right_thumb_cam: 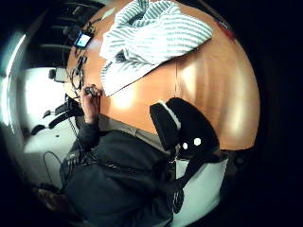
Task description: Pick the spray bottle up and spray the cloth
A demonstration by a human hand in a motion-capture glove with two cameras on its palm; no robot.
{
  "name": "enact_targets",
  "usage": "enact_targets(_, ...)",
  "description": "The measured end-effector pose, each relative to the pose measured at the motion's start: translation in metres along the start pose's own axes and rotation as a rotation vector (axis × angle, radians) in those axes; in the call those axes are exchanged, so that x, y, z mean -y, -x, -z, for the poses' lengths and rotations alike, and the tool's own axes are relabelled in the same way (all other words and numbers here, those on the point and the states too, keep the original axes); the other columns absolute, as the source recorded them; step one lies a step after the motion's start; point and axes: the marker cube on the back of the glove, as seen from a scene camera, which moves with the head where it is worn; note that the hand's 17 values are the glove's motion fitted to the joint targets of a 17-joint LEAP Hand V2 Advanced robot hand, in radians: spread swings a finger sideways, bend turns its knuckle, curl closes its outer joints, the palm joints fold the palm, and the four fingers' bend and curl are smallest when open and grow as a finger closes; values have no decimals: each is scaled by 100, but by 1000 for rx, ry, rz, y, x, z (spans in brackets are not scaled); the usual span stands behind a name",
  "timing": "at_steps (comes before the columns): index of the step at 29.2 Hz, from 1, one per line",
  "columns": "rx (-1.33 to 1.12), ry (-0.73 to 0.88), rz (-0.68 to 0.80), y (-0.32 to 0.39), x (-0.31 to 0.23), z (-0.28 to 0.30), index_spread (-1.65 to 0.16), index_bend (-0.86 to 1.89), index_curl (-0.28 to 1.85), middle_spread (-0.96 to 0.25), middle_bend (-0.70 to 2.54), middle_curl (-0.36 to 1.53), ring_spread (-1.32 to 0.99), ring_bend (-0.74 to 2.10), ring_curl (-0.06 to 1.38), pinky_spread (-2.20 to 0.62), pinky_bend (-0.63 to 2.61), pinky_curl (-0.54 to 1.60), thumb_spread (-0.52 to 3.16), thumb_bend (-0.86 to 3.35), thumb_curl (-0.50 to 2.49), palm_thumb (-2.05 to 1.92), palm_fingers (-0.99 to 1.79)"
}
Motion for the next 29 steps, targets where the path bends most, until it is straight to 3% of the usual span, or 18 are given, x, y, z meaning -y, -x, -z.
enact_targets(12, 3, 32, 1, 0, 3, -3, -39, 15, 15, -1, 19, 15, -2, 36, 16, 25, 45, 21, 94, 24, 12, 46, 35)
enact_targets(22, -5, 13, -29, -9, 14, 0, -42, 15, 19, -1, 19, 20, -2, 37, 20, 26, 46, 26, 111, 19, 15, 48, 33)
enact_targets(29, -4, -99, -95, -29, 50, 3, -42, 17, 22, -2, 21, 23, -3, 39, 22, 27, 42, 26, 116, 16, 17, 50, 41)
